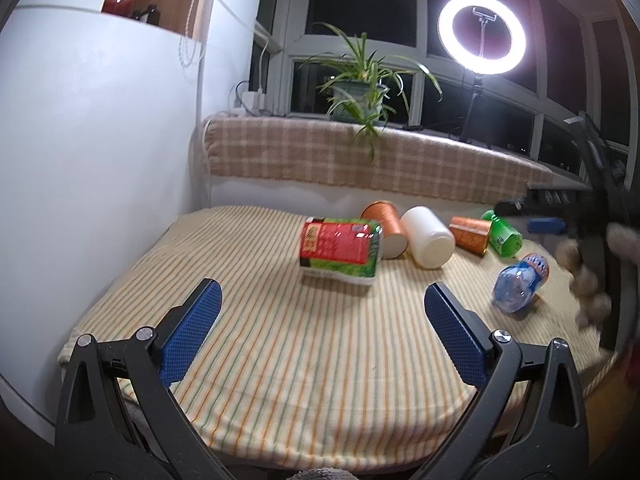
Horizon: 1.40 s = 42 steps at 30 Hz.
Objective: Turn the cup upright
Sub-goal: 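Move the right gripper to the lying white cup and close on it, then lift the white cup with the right gripper and carry it toward the left gripper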
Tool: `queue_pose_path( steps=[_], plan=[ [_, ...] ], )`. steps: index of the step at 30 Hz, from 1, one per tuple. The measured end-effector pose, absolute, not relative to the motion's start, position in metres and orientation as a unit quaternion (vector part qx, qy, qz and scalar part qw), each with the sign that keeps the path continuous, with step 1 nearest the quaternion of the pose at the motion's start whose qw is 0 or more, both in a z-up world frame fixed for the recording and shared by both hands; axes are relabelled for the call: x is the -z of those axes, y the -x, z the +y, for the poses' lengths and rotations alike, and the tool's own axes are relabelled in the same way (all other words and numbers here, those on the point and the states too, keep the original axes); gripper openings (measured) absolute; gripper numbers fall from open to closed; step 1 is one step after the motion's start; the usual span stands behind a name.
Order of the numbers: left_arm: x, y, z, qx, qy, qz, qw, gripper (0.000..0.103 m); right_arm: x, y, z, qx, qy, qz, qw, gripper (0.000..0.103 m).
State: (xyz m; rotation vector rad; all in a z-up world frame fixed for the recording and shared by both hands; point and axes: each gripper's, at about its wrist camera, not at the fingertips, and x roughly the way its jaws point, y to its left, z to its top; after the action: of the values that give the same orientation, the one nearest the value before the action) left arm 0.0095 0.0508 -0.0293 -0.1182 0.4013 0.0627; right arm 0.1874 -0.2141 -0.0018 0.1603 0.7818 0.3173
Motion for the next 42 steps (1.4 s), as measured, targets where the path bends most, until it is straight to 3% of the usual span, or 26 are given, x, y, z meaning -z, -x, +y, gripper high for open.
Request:
queue_pose_path(
  steps=[13,31,37,42],
  plan=[
    [0.051,-0.008,0.096,-0.067,0.088,0.224,0.968,0.103,0.039,-0.303,-0.175,-0.159,-0.104,0.527,0.828,0.085],
    [0.059,-0.014,0.127,-0.099,0.104,0.230,0.962,0.103,0.085,-0.354,-0.165,-0.129,-0.097,0.583,0.796,0.084],
    [0.059,-0.016,0.125,-0.101,0.101,0.228,0.963,0.103,0.096,-0.361,-0.161,-0.140,-0.111,0.594,0.784,0.074],
    [0.057,-0.017,0.125,-0.103,0.099,0.224,0.964,0.103,0.096,-0.363,-0.162,-0.138,-0.111,0.591,0.787,0.074]
  ],
)
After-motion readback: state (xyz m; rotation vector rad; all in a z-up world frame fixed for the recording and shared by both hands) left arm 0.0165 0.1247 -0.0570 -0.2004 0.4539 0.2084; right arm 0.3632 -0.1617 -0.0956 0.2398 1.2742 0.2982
